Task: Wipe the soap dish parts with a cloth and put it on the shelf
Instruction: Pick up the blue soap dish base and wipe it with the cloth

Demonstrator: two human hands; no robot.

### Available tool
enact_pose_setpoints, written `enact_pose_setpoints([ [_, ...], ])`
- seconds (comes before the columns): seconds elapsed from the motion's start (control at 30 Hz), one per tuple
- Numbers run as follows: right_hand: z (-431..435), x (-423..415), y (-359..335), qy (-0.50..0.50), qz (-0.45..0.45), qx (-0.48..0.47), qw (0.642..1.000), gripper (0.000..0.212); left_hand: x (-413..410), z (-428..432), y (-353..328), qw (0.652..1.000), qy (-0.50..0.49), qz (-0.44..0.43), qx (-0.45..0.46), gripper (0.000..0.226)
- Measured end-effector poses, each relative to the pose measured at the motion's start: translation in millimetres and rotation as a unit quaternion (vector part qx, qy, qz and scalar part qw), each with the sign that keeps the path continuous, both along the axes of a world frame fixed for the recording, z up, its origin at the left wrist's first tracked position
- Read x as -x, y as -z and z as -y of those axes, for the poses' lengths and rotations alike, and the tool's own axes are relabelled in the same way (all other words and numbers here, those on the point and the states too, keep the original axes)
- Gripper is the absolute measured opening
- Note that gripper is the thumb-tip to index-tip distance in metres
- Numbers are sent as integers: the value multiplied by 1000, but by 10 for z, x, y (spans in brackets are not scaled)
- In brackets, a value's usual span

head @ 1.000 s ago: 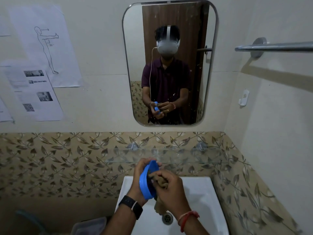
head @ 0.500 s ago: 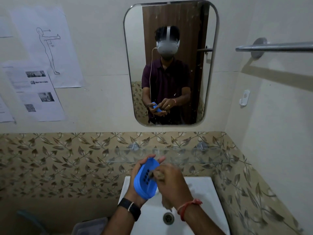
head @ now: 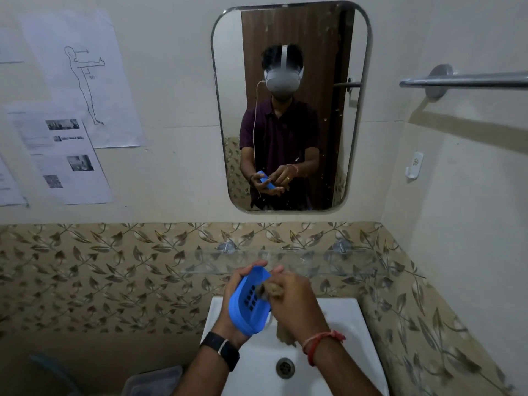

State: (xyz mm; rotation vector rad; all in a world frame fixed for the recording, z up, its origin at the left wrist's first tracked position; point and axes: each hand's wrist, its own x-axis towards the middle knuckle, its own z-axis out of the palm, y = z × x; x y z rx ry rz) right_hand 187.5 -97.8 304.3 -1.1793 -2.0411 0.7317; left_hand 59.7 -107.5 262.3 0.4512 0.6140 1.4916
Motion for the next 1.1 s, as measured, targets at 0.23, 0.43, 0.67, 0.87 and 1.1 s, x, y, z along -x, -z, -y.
enact_pose_setpoints([
  [0.23, 190, -21, 5, -162, -107, 53, 980, 23, 71, -4, -130, 1000, -21, 6, -18, 26],
  [0.43, 216, -274, 298, -39, -379, 317, 869, 17, 181, 42, -58, 997, -52, 47, -31, 38],
  [0.67, 382, -2, 620, 4, -438, 423, 793, 24, 49, 62, 53, 993, -74, -11, -88, 41],
  [0.87, 278, 13, 837, 150, -367, 312, 864, 20, 25, 161, 138, 957, -124, -260, 27, 50],
  [1.1, 50, -15, 1229, 198, -276, 271, 901, 5, 12, 298, 471, 944, -139, -281, 101, 36],
])
